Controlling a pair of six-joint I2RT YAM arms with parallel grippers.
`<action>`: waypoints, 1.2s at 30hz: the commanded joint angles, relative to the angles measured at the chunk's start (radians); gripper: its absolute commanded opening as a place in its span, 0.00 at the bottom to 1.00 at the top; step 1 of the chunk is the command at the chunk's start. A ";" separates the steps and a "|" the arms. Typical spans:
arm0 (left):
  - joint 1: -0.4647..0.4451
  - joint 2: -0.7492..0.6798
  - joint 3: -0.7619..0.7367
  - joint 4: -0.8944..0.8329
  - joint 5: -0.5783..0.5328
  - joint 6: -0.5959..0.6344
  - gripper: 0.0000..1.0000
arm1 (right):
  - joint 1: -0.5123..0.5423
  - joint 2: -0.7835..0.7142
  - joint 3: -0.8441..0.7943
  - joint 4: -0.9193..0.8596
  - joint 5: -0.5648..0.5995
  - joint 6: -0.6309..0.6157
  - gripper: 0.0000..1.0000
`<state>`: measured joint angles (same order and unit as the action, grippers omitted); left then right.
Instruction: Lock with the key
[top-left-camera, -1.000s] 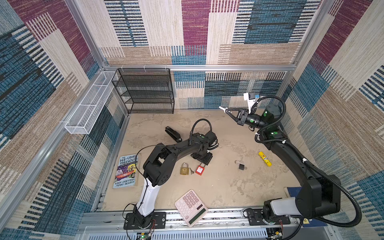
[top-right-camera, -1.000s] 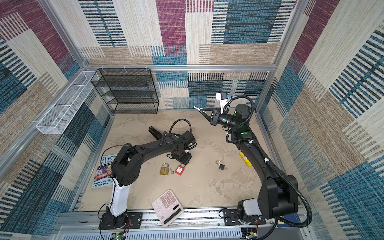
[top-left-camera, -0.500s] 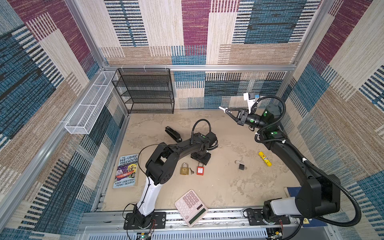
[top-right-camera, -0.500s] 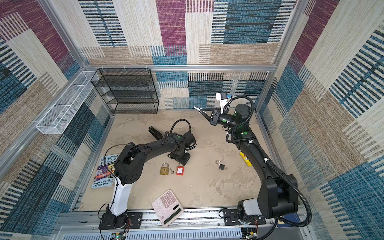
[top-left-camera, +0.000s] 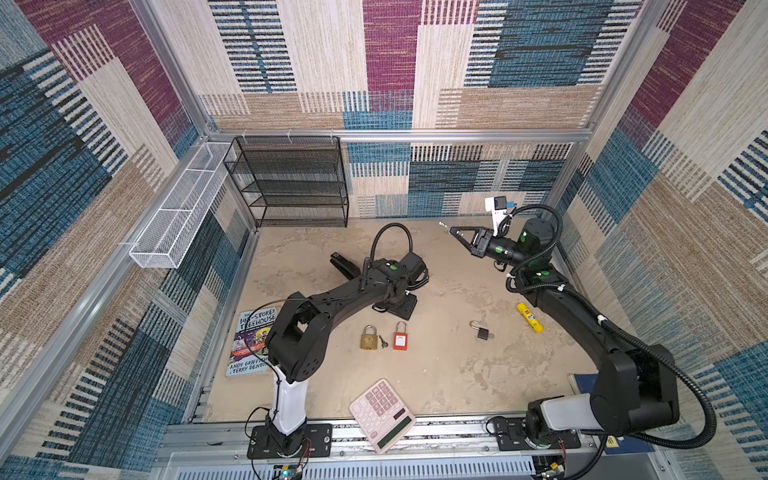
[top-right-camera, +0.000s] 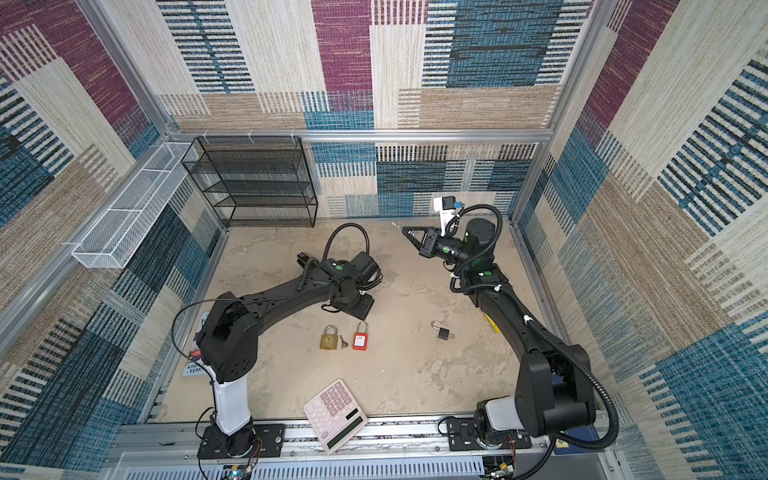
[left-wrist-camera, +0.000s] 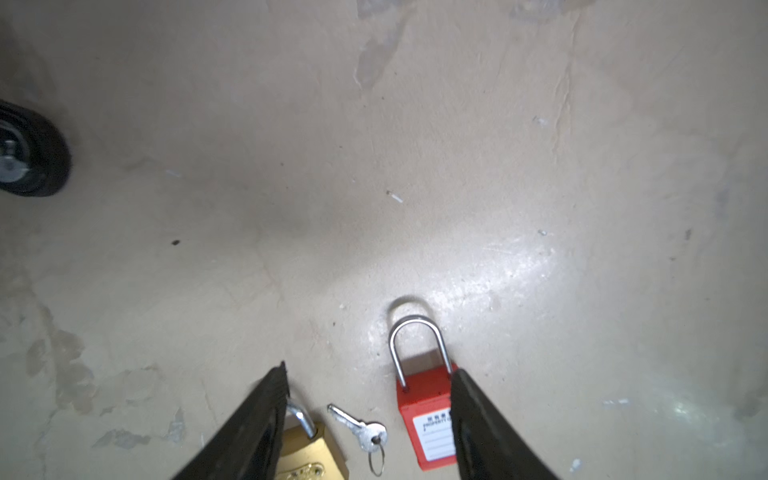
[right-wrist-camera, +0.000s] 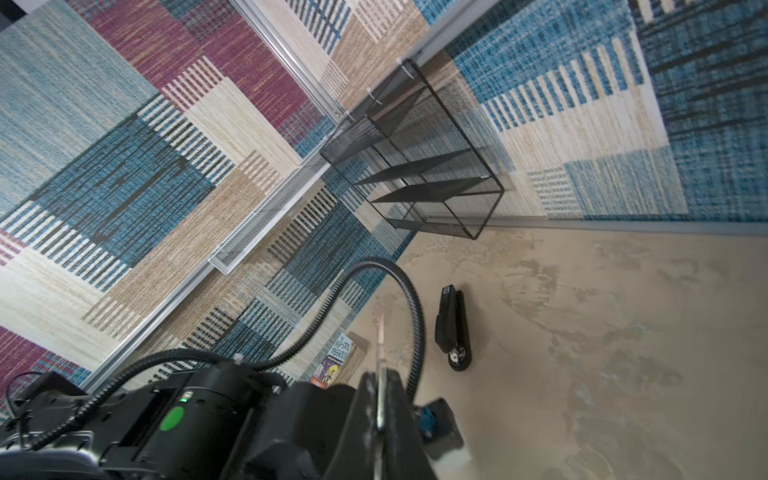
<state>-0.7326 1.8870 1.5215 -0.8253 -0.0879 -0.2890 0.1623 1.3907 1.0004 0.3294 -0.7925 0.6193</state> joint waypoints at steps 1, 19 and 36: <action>0.037 -0.095 -0.076 0.097 0.079 -0.078 0.64 | 0.011 -0.022 -0.039 -0.090 0.144 -0.108 0.00; 0.272 -0.638 -0.567 0.311 0.334 -0.293 0.62 | 0.546 0.000 -0.138 -0.380 0.926 -0.590 0.00; 0.299 -0.745 -0.904 0.607 0.440 -0.431 0.62 | 0.787 0.131 -0.176 -0.522 1.170 -0.468 0.00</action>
<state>-0.4343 1.1629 0.6327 -0.2741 0.3496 -0.6960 0.9314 1.5166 0.8307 -0.1917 0.3252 0.1181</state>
